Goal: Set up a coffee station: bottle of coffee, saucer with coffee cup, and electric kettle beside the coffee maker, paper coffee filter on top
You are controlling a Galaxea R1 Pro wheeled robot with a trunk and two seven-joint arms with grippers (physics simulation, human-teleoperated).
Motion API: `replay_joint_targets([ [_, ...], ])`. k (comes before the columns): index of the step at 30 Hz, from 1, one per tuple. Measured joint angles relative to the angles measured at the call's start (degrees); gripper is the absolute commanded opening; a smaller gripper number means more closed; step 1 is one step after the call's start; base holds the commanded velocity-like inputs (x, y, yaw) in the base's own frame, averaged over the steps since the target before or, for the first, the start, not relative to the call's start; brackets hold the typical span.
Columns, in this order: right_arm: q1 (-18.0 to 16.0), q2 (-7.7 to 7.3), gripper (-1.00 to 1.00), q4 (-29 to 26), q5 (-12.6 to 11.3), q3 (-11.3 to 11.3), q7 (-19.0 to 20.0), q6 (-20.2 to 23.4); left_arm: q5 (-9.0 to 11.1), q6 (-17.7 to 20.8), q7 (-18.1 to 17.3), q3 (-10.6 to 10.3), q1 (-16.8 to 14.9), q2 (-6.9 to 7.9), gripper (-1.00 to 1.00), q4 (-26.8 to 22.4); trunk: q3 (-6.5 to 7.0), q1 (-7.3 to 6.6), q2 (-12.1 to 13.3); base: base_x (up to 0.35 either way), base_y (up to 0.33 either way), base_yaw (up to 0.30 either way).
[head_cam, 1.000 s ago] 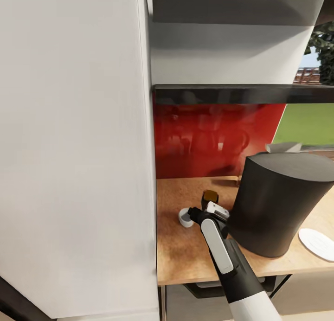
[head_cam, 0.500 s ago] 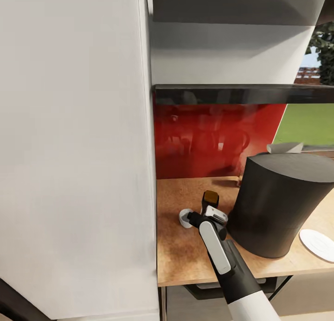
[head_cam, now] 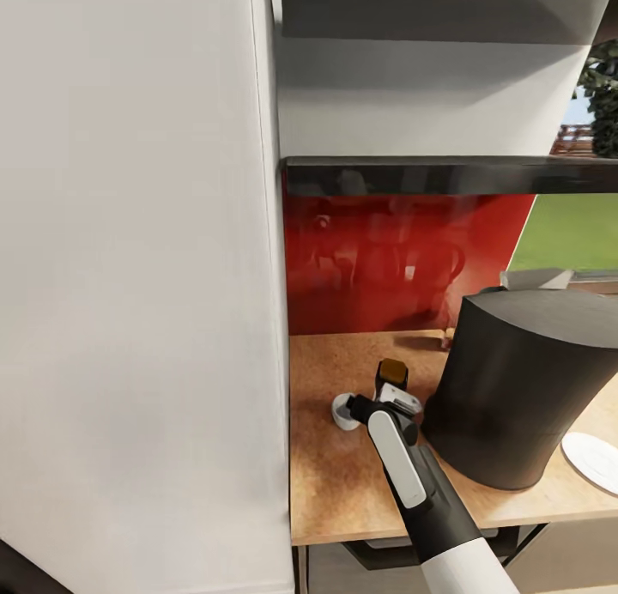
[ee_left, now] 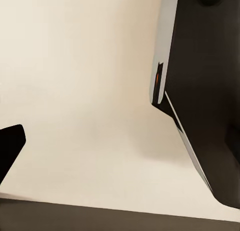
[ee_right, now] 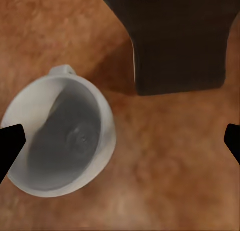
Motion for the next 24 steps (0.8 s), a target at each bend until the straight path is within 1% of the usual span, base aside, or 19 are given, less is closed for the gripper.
replay_joint_targets([
  [8,0.00,0.00,1.00,1.73,-0.05,0.04,0.00,-0.08,0.00,0.07,-0.05,0.00,0.00,0.00,1.00,0.05,0.00,-0.01,-0.01,0.020,0.006,0.000],
  [13,0.00,0.00,1.00,1.87,-0.05,0.04,0.00,-0.07,0.00,0.07,-0.06,-0.02,0.00,0.00,1.00,0.05,0.00,-0.01,0.00,0.122,0.080,0.000],
  [21,0.00,0.00,1.00,1.95,-0.05,0.04,0.00,-0.09,0.00,0.07,0.03,0.00,0.00,-0.02,1.00,0.05,0.00,0.00,0.00,0.017,0.008,0.000],
  [24,0.00,0.00,1.00,1.97,-0.05,0.04,0.00,-0.09,0.00,0.07,0.01,-0.01,0.00,-0.02,1.00,0.05,0.00,-0.01,0.00,0.097,0.000,0.000],
])
